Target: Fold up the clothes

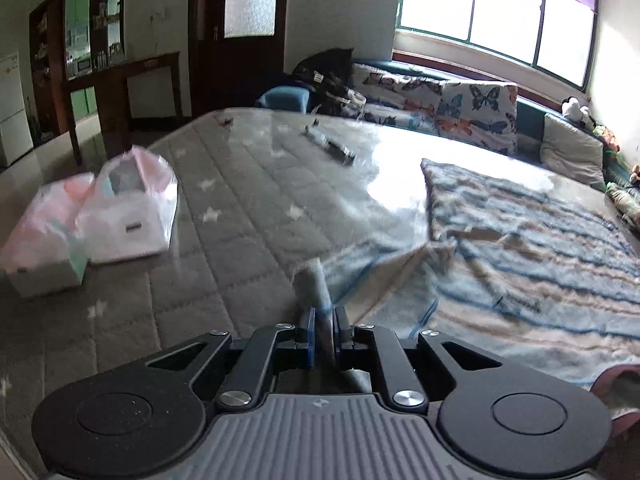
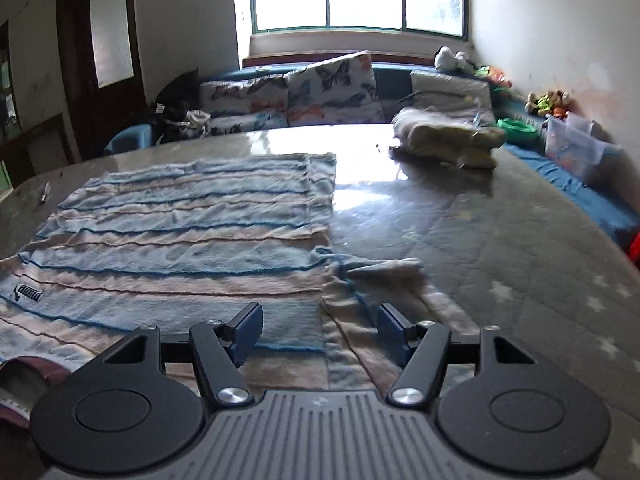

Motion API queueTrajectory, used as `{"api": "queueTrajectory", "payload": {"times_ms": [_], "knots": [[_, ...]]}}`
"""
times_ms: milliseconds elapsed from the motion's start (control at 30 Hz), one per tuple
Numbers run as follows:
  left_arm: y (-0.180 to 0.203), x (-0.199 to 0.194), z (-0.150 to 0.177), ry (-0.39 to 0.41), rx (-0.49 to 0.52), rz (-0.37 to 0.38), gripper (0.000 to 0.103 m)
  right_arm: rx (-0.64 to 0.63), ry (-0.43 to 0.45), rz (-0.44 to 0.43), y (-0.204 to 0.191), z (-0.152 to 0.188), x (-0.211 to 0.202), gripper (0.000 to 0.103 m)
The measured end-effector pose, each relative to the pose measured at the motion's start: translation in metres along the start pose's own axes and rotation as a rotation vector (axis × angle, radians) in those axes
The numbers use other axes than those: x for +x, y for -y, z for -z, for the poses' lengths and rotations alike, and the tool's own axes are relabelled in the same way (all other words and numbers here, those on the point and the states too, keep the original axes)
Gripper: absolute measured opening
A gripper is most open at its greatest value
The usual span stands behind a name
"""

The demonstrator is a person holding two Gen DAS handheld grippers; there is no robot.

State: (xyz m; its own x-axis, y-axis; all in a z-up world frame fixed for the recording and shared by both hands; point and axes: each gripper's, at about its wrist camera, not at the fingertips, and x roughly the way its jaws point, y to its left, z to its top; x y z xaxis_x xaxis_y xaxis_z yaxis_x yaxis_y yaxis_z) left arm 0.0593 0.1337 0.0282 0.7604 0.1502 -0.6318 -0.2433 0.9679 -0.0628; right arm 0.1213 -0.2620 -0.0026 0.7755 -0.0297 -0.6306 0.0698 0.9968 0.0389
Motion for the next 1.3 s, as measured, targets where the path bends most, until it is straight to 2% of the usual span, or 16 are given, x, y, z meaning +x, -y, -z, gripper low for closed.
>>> {"api": "queueTrajectory", "payload": {"times_ms": [167,267,400,500,633,800,967,1100,1167,1233,1300], "knots": [[0.029,0.008,-0.016,0.013,0.064,0.098,0.011,0.048,-0.016,0.019,0.014,-0.006,0.016,0.064],[0.050,0.025,-0.023,-0.003,0.094,0.162,0.011,0.065,-0.017,0.040,0.025,-0.008,0.018,0.064],[0.077,0.054,-0.027,-0.038,0.136,0.205,0.011,0.063,-0.019,0.058,0.032,-0.008,0.018,0.064],[0.087,0.073,-0.031,-0.053,0.151,0.187,0.011,0.064,-0.013,0.053,0.037,-0.007,0.018,0.064],[0.076,0.087,-0.034,-0.069,0.121,0.170,0.010,0.058,-0.005,0.064,0.037,-0.006,0.018,0.064],[0.065,0.085,-0.032,-0.067,0.109,0.178,0.010,0.053,-0.004,0.067,0.035,-0.004,0.015,0.064],[0.073,0.068,-0.026,-0.062,0.129,0.187,0.010,0.012,0.005,0.083,0.024,-0.004,-0.006,0.064],[0.086,0.036,-0.015,-0.072,0.156,0.300,0.011,-0.049,0.018,0.054,0.008,0.003,-0.032,0.067],[0.097,0.018,-0.007,-0.088,0.179,0.416,0.017,-0.076,0.022,0.043,0.000,0.009,-0.043,0.068],[0.113,0.000,0.002,-0.098,0.223,0.523,0.037,-0.087,0.024,0.042,-0.003,0.014,-0.048,0.069],[0.131,-0.016,0.012,-0.103,0.278,0.614,0.046,-0.080,0.017,0.049,-0.002,0.019,-0.050,0.069]]}}
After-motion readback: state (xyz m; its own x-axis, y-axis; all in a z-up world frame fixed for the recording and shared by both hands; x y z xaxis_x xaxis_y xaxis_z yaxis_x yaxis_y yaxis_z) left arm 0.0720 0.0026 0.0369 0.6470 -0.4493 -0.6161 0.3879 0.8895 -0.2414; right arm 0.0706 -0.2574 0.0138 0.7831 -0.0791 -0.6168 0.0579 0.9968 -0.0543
